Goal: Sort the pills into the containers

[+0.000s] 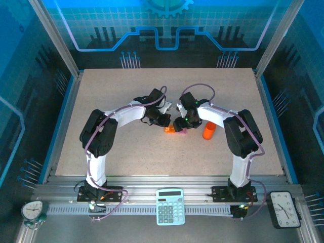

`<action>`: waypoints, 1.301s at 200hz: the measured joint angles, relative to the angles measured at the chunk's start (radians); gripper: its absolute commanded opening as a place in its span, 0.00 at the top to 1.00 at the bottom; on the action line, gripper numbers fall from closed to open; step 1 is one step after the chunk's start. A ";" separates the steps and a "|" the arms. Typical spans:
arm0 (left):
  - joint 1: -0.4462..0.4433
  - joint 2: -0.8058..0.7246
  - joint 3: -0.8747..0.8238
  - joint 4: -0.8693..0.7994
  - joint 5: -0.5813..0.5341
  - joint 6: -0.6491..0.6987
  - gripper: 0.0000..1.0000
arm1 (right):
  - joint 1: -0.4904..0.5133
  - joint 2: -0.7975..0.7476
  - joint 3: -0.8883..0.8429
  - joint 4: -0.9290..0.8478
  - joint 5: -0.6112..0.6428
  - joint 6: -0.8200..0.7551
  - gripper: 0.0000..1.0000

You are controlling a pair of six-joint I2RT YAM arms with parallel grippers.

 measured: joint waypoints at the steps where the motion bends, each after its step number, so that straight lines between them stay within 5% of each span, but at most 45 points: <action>1: 0.000 -0.001 -0.001 0.000 0.000 0.000 1.00 | 0.000 0.000 0.000 0.000 0.000 0.000 0.30; 260: -0.018 0.024 -0.037 -0.003 -0.018 0.000 1.00 | 0.000 0.006 0.000 0.019 -0.016 0.003 0.30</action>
